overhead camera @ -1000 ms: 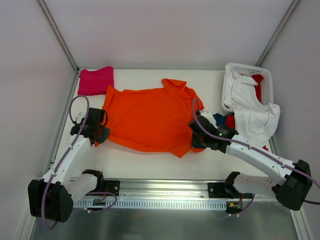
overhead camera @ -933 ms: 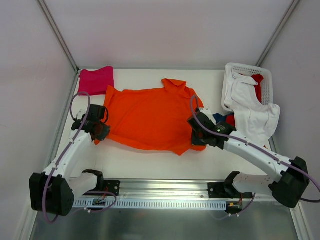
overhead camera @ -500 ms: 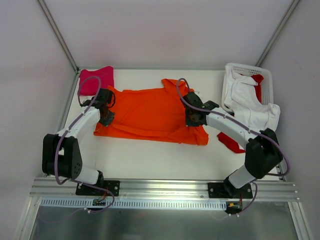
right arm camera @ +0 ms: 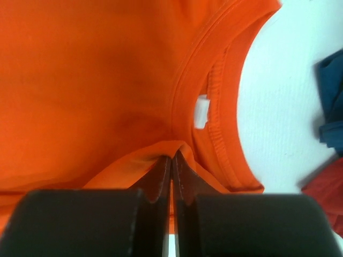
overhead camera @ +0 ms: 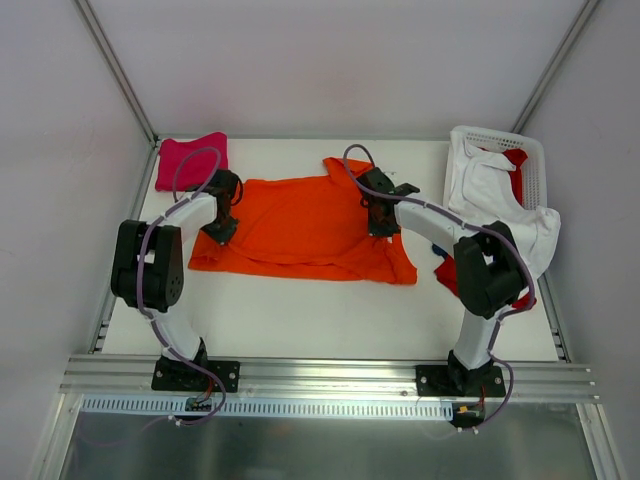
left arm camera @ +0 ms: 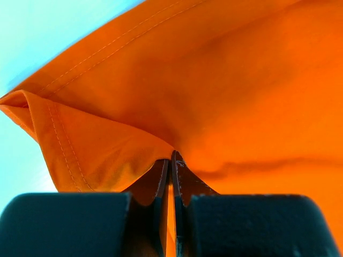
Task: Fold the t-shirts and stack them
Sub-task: Fold the flattened tshirt in 1/3 of the way
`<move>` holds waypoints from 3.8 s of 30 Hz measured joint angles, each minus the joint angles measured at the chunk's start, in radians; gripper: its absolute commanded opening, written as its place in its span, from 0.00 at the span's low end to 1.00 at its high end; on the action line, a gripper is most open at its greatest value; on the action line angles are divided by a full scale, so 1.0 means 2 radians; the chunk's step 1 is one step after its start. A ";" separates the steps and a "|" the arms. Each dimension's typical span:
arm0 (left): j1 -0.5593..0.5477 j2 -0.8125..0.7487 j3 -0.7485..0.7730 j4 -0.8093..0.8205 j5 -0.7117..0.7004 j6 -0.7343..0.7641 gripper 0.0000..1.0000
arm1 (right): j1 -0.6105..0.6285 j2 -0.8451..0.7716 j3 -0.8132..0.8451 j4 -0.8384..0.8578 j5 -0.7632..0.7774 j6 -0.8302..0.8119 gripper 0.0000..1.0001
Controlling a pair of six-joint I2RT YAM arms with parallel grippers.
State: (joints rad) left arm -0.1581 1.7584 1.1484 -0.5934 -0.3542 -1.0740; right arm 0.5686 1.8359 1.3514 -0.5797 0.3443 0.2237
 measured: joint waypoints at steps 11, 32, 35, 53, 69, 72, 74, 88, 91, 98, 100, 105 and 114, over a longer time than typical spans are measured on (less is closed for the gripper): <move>0.001 0.030 0.047 0.006 -0.003 0.012 0.00 | -0.024 0.034 0.058 0.000 0.019 -0.003 0.01; 0.024 0.034 0.051 0.016 -0.025 0.038 0.92 | -0.038 0.088 0.082 0.005 0.051 -0.002 0.99; 0.024 -0.035 0.016 0.013 -0.030 0.036 0.91 | -0.035 0.040 0.048 0.002 0.063 -0.001 1.00; 0.019 -0.232 -0.194 0.017 -0.035 0.034 0.88 | 0.028 -0.215 -0.215 0.059 -0.010 0.043 0.00; 0.013 -0.210 -0.192 0.048 -0.018 0.053 0.83 | 0.013 -0.075 -0.202 0.178 -0.028 0.038 0.00; 0.013 -0.225 -0.192 0.048 -0.019 0.060 0.83 | -0.003 -0.079 -0.210 0.192 -0.037 0.042 0.01; 0.013 -0.235 -0.192 0.048 -0.019 0.062 0.83 | -0.018 -0.095 -0.232 0.204 -0.040 0.048 0.01; 0.013 -0.241 -0.186 0.048 -0.020 0.063 0.82 | -0.059 -0.288 -0.336 0.079 -0.012 0.083 0.61; 0.013 -0.235 -0.171 0.048 -0.020 0.062 0.82 | -0.056 -0.305 -0.323 0.059 -0.018 0.077 0.86; 0.013 -0.173 -0.070 0.041 -0.019 0.063 0.82 | -0.048 -0.269 -0.175 0.038 -0.022 0.046 0.91; 0.013 -0.143 -0.020 0.043 -0.017 0.066 0.82 | -0.049 -0.222 -0.096 0.037 -0.023 0.032 0.91; 0.013 -0.083 0.063 0.058 -0.006 0.073 0.82 | -0.060 -0.065 0.103 0.054 -0.040 0.000 0.91; 0.013 -0.031 0.084 0.056 0.003 0.076 0.82 | -0.119 0.188 0.345 0.059 -0.085 -0.001 0.88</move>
State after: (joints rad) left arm -0.1322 1.6966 1.3163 -0.4820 -0.3481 -0.9215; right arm 0.3305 2.2116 2.0418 -0.4614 0.1749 0.2222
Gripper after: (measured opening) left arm 0.823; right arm 0.888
